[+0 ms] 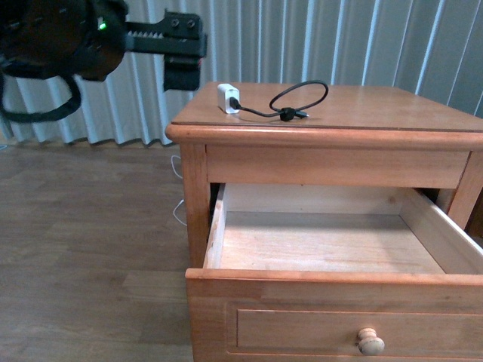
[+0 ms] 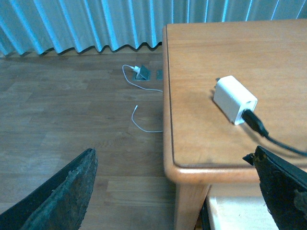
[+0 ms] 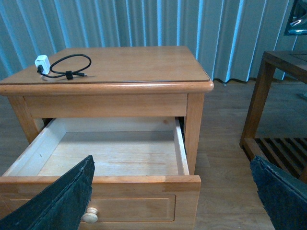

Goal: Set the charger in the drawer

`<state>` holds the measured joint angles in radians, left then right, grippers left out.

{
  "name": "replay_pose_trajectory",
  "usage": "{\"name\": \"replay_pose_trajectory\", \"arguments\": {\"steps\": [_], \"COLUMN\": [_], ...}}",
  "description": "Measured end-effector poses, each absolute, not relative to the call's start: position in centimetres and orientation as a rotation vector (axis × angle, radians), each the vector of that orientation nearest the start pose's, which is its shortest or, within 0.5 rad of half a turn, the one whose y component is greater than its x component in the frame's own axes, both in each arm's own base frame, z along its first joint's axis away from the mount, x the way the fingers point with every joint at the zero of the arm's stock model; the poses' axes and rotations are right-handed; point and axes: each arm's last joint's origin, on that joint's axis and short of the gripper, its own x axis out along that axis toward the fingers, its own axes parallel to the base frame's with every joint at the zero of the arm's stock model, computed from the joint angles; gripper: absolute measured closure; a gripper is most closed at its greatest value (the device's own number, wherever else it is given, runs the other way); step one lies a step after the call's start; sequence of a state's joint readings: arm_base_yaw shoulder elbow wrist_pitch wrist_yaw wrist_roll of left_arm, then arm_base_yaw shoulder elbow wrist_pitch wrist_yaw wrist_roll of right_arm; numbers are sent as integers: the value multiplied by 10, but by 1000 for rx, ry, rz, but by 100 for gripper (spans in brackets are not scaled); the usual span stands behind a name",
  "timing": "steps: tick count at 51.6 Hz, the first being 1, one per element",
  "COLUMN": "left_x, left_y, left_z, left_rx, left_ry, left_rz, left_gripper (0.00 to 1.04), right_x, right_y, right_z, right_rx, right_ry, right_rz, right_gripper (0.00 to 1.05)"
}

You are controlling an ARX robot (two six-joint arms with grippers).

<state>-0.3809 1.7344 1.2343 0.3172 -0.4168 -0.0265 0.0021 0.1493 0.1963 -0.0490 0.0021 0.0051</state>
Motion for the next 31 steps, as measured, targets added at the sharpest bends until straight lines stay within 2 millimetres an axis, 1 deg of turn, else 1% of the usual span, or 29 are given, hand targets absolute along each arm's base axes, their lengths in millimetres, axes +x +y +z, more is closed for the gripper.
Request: {"name": "replay_pose_trajectory", "arguments": {"steps": [4,8,15,23,31], "left_x": [397,414,444,476,501], "left_y": [-151,-164,-189,-211,-221], "left_z": [286,288,286,273,255], "left_rx": [36,29,37,57,73], "left_ry": [169,171,201,244,284], "left_rz": [35,25,4,6,32], "left_gripper": [6,6,6,6,6], "right_x": [98,98,98,98,98], "right_y": [0,0,0,0,0], "right_z": [214,214,214,214,214], "right_rx": [5,5,5,5,5], "right_ry": [2,2,2,2,2], "right_rz": [0,0,0,0,0], "right_gripper": [8,8,8,8,8]}}
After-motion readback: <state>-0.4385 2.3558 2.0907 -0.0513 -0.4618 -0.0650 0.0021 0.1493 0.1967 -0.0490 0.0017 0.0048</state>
